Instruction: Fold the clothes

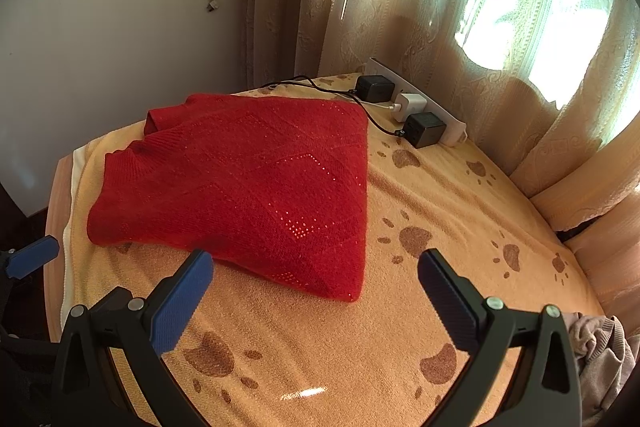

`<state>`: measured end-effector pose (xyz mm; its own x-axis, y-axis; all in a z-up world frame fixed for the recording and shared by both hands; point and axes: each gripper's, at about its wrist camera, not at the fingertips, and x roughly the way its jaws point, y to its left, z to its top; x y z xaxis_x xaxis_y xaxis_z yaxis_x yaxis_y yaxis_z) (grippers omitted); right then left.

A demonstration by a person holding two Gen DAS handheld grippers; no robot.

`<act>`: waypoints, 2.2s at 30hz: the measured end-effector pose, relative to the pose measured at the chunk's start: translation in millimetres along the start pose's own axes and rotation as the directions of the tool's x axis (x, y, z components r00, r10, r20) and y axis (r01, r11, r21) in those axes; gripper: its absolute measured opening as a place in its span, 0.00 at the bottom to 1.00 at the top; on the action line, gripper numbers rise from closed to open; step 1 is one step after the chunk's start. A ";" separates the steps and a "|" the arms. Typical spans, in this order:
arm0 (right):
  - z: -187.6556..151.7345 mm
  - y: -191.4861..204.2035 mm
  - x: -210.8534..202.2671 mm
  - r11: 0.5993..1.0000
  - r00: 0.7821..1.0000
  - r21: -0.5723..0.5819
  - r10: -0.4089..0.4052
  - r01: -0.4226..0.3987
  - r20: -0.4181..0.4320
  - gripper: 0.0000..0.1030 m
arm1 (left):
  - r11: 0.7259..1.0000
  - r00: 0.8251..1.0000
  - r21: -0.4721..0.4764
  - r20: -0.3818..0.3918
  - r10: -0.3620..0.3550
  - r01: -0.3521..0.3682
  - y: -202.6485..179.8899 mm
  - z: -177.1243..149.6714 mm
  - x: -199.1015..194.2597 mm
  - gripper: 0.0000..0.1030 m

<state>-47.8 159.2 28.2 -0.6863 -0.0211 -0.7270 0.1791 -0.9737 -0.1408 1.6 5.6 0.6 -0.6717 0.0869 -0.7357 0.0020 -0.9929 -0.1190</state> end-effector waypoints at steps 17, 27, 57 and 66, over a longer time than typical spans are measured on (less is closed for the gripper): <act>0.0 -1.0 -0.7 1.000 1.000 -0.002 -0.001 0.001 0.004 1.00 | 1.000 1.000 0.005 0.001 -0.003 0.003 -0.9 -1.7 -0.4 0.95; 1.5 -1.0 -2.9 1.000 1.000 -0.004 -0.003 0.003 0.009 1.00 | 1.000 1.000 0.015 0.009 0.008 -0.008 -2.8 -1.3 -1.8 0.95; 3.2 1.4 -10.5 0.999 0.999 -0.007 -0.033 0.033 0.042 1.00 | 1.000 1.000 0.025 0.003 -0.001 0.001 -9.2 -1.5 -2.8 0.95; 3.4 -2.4 -15.2 0.998 0.997 -0.004 -0.060 0.060 0.048 1.00 | 0.999 1.000 0.026 0.012 -0.019 0.019 -13.7 1.0 -7.9 0.95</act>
<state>-40.2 161.1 41.8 -0.7292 0.0264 -0.6838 0.1403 -0.9723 -0.1871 6.1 18.4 8.6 -0.6806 0.1051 -0.7251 -0.0302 -0.9928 -0.1156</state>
